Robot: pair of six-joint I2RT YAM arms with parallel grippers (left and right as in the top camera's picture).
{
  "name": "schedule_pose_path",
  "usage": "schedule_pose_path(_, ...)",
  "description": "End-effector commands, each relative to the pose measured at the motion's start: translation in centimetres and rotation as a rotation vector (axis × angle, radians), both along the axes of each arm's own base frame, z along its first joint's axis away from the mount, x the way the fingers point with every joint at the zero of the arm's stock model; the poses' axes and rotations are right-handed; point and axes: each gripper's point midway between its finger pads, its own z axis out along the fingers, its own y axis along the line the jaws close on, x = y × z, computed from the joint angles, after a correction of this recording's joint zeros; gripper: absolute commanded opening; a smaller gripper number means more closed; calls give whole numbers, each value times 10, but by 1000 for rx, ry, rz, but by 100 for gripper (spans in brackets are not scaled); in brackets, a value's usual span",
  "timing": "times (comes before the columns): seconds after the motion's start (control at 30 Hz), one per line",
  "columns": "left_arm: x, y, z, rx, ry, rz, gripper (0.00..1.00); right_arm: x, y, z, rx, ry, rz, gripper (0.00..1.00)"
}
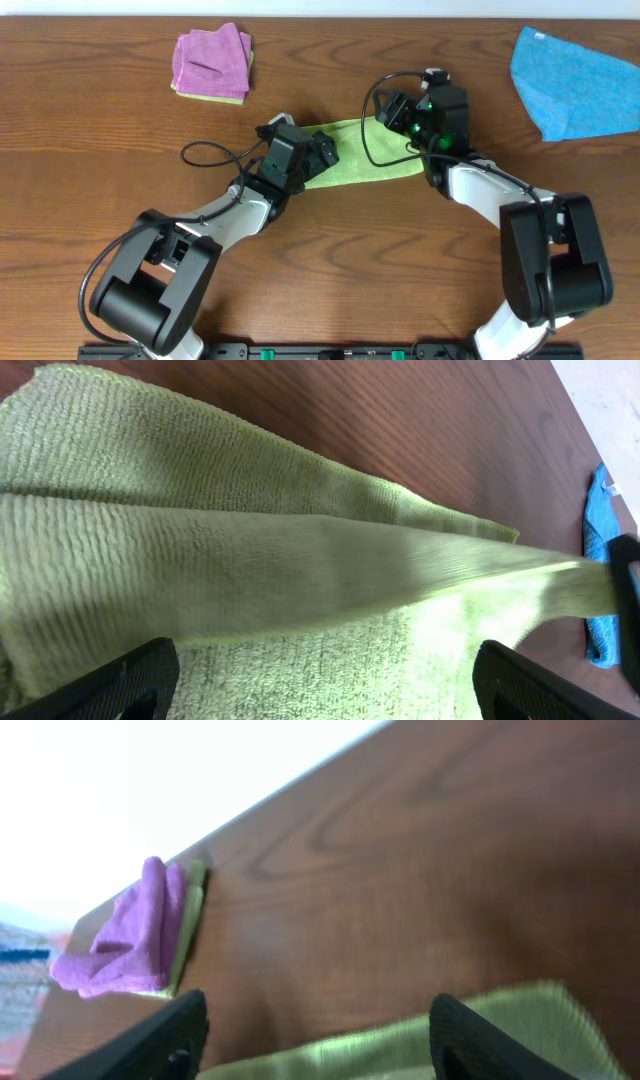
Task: Fold the cloth
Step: 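Lift the right end of the strip and fold it toward the left gripper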
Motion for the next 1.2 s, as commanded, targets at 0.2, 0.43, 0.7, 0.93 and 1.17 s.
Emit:
schedule_pose_path(0.2, 2, -6, 0, -1, 0, -5, 95, 15, 2, 48, -11, -187, -8, 95)
schedule_pose_path(0.43, 0, -9, 0, -16, 10, 4, 95, 4, 9, 25, -28, -88, 17, 95)
schedule_pose_path(0.7, -1, -12, -1, -63, 36, 128, 95, -1, 20, 21, -53, -79, 43, 95)
schedule_pose_path(0.93, -1, -2, -33, -94, 114, 316, 95, -1, 20, 21, -73, -90, 53, 94)
schedule_pose_path(1.17, 33, -4, -31, -173, -38, 375, 95, -4, 27, 22, -54, -88, 93, 94)
